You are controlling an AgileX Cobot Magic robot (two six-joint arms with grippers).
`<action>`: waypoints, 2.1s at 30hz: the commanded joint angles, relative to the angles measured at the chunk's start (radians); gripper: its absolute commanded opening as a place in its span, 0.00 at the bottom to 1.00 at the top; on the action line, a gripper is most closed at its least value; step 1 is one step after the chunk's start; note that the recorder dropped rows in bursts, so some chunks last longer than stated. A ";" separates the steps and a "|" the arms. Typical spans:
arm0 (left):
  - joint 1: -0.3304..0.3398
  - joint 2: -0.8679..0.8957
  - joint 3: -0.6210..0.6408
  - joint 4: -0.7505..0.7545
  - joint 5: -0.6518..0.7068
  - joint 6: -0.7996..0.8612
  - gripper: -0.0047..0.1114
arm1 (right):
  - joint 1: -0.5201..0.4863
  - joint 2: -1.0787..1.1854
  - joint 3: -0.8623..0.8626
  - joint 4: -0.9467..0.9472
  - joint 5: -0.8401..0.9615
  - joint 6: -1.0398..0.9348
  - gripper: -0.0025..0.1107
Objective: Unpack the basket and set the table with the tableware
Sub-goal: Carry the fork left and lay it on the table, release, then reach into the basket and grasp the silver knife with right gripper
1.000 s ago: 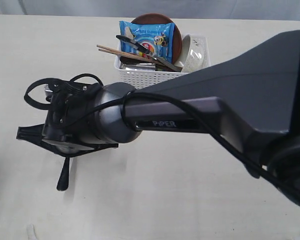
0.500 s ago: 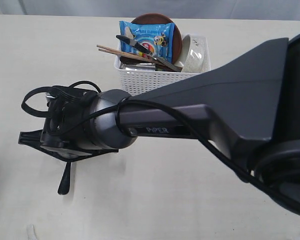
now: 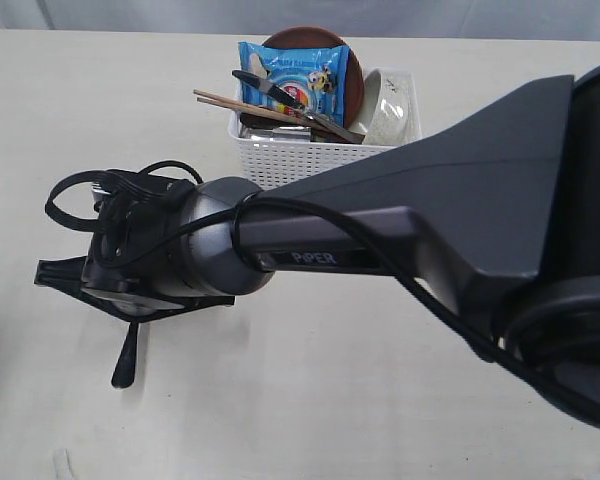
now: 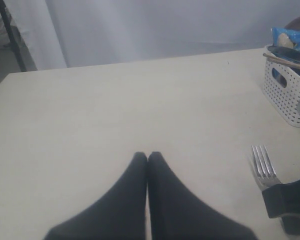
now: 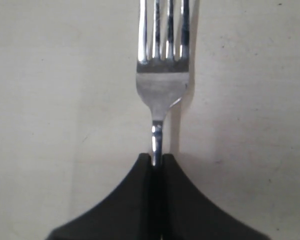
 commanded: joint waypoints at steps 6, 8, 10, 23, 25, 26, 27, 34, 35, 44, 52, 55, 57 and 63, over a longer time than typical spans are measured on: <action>-0.005 -0.002 0.002 0.000 -0.001 -0.002 0.04 | 0.001 0.020 0.006 0.013 0.013 0.004 0.33; -0.005 -0.002 0.002 0.000 -0.001 -0.002 0.04 | 0.001 0.020 0.006 0.013 0.011 0.004 0.36; -0.005 -0.002 0.002 0.000 -0.001 -0.002 0.04 | 0.001 0.019 0.006 0.013 0.011 0.004 0.36; -0.005 -0.002 0.002 0.003 -0.001 -0.002 0.04 | 0.001 -0.244 0.006 -0.193 0.123 -0.103 0.36; -0.005 -0.002 0.002 0.003 -0.001 -0.002 0.04 | -0.004 -0.324 0.006 -0.218 0.193 -0.188 0.36; -0.005 -0.002 0.002 0.003 -0.001 -0.002 0.04 | -0.013 -0.360 0.006 -0.218 0.219 -0.240 0.36; -0.005 -0.002 0.002 0.003 -0.001 -0.002 0.04 | -0.028 -0.389 0.006 -0.215 0.235 -0.295 0.36; -0.005 -0.002 0.002 0.003 -0.001 -0.002 0.04 | -0.230 -0.538 0.006 -0.157 0.293 -0.646 0.36; -0.005 -0.002 0.002 0.003 -0.001 -0.002 0.04 | -0.273 -0.540 0.006 -0.122 0.286 -0.716 0.36; -0.005 -0.002 0.002 0.003 -0.001 -0.002 0.04 | -0.580 -0.446 0.006 0.259 0.164 -1.360 0.36; -0.005 -0.002 0.002 0.003 -0.001 -0.002 0.04 | -0.638 -0.300 0.006 0.328 0.043 -1.619 0.36; -0.005 -0.002 0.002 0.003 -0.001 -0.002 0.04 | -0.638 -0.244 -0.011 0.344 -0.008 -1.619 0.36; -0.005 -0.002 0.002 0.003 -0.001 -0.002 0.04 | -0.638 -0.206 -0.050 0.353 -0.008 -1.619 0.36; -0.005 -0.002 0.002 0.003 -0.001 -0.002 0.04 | -0.638 -0.088 -0.197 0.390 0.062 -1.619 0.36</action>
